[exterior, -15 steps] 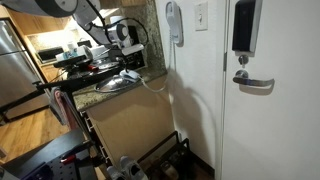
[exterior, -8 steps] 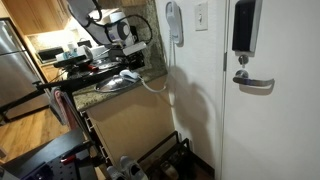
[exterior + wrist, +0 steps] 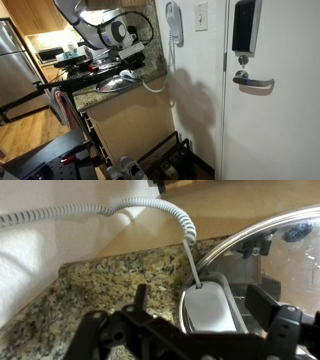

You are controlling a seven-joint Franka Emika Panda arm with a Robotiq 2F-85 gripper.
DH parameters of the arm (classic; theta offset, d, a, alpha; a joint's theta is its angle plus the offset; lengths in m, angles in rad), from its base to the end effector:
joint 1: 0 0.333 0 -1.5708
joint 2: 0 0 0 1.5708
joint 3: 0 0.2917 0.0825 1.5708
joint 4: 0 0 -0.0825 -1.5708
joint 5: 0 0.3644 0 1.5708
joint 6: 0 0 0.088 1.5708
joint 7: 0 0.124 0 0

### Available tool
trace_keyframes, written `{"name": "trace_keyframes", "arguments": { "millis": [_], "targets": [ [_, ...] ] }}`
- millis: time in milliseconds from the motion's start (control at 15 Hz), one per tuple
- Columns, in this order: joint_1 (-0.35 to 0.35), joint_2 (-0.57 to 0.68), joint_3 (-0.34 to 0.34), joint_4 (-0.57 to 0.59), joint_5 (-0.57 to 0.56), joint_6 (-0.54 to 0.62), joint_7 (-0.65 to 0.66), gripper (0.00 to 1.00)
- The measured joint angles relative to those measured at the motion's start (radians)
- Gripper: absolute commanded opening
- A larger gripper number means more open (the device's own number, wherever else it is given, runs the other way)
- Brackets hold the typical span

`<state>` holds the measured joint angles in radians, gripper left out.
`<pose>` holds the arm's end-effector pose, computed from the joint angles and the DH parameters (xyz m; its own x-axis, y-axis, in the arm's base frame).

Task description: Untangle and straighten the telephone cable.

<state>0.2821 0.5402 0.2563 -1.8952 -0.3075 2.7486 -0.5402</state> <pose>0.5515 0.3298 0.2366 0.2448 0.9387 0.2427 0.9251 -0.3011 0.2316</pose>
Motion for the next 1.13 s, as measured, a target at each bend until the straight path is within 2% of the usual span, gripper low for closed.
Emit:
{"name": "trace_keyframes", "arguments": {
  "millis": [200,400,533,733,867,1133],
  "targets": [
    [0.002,-0.106,-0.035,-0.160,-0.044,0.085,0.099,1.00],
    [0.030,-0.224,-0.097,-0.325,-0.139,0.168,0.239,1.00],
    [0.080,-0.319,-0.171,-0.442,-0.251,0.213,0.372,1.00],
    [0.151,-0.475,-0.265,-0.590,-0.487,0.222,0.619,1.00],
    [0.164,-0.584,-0.275,-0.668,-0.645,0.205,0.788,1.00],
    [0.159,-0.772,-0.234,-0.777,-0.858,0.165,1.042,1.00]
  ]
}}
